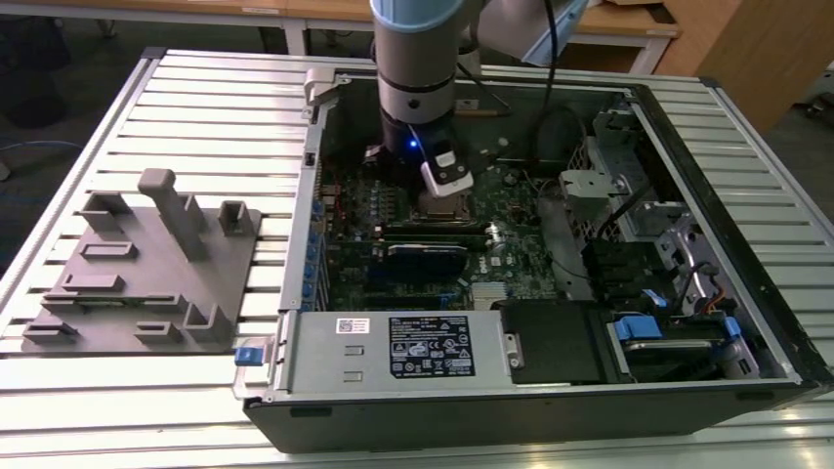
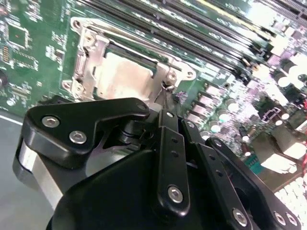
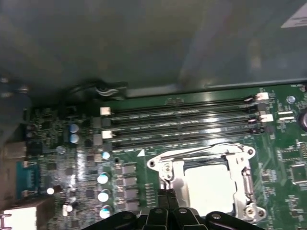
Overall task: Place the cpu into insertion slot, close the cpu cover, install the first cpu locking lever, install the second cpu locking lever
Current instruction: 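Install the second cpu locking lever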
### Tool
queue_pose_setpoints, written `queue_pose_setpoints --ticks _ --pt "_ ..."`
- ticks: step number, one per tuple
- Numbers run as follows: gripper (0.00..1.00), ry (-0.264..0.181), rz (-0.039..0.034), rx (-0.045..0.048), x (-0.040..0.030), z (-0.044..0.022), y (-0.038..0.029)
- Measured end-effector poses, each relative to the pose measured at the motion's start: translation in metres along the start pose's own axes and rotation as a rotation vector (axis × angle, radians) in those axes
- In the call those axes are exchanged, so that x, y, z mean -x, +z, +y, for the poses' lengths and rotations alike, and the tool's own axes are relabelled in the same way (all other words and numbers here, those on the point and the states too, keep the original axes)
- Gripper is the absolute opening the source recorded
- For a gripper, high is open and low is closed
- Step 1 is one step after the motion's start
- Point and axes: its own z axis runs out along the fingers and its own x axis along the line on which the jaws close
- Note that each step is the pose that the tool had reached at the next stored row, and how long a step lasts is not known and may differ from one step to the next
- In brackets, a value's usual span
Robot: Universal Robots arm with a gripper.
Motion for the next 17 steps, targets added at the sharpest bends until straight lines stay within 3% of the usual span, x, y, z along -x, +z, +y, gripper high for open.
queue_pose_setpoints --ticks 4,7,12,14,17 --pt "0.11 0.000 -0.0033 -0.0244 0.0091 0.0031 0.0009" --pt "0.11 0.000 -0.0048 -0.0373 0.0167 0.0055 0.0017" --pt "0.11 0.000 -0.0060 -0.0471 0.0306 0.0099 0.0030" --pt "0.11 0.000 -0.0063 -0.0525 0.0321 0.0114 0.0033" --pt "0.11 -0.001 -0.0061 -0.0535 0.0323 0.0119 0.0013"
